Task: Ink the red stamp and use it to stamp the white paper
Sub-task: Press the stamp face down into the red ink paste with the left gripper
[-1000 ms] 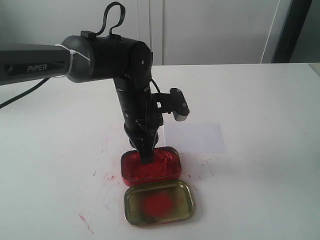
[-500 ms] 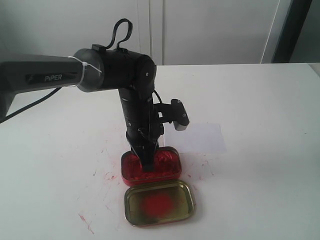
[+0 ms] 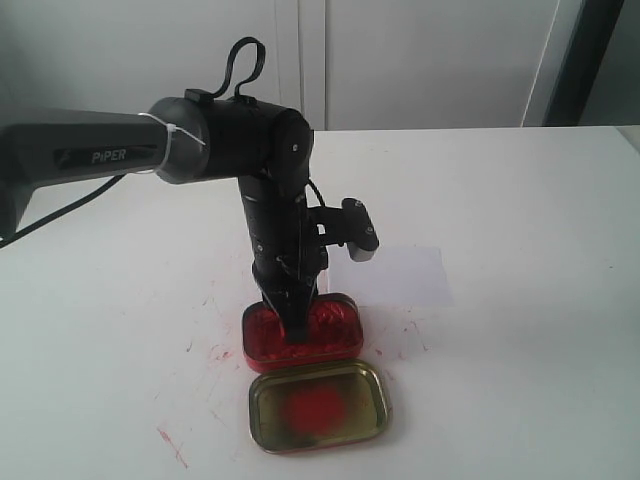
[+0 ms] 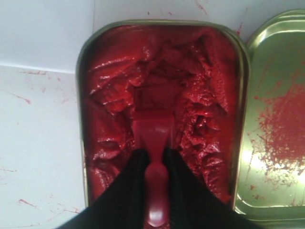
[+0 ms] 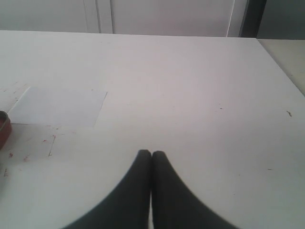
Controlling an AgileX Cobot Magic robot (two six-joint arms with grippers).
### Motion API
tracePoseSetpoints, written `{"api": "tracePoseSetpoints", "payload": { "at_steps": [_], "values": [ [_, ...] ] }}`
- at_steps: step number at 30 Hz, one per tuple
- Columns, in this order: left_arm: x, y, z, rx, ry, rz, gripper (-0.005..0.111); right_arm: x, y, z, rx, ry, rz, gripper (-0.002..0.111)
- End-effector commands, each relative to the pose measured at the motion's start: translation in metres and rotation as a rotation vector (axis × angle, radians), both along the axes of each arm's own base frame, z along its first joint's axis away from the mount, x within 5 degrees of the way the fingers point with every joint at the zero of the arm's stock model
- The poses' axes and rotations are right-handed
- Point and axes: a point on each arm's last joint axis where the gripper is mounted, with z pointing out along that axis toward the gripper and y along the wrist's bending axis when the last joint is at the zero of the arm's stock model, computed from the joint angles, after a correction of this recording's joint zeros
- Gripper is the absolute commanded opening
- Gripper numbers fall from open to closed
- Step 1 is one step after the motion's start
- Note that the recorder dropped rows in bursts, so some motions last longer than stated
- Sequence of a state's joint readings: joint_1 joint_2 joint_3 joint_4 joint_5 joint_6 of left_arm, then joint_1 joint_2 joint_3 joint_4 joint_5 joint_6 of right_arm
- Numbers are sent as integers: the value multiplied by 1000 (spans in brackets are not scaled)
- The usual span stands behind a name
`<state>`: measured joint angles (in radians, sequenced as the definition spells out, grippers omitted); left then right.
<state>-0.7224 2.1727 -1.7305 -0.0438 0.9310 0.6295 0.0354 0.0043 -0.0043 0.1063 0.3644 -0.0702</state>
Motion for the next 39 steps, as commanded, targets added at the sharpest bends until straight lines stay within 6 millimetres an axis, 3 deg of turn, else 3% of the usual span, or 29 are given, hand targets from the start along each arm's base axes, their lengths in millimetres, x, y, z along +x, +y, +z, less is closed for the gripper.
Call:
{"api": "tracePoseSetpoints", "payload": {
  "at_steps": [1,7,28,35,39],
  "values": [
    [-5,3,-28,61,90,0,0,0,0,0,1,-13,1,0],
    [-6,4,-22,59,85,-2,0,0,0,0,1,-13,1,0],
    [-8,6,46,-52,-39,0,0,0,0,0,1,-13,1,0],
    [-14,-2,44,63,-149,42,0,0,0,0,1,-13,1,0],
    [-15,-6,32,85,-133,59,0,0,0,0,1,-13,1,0]
  ]
}}
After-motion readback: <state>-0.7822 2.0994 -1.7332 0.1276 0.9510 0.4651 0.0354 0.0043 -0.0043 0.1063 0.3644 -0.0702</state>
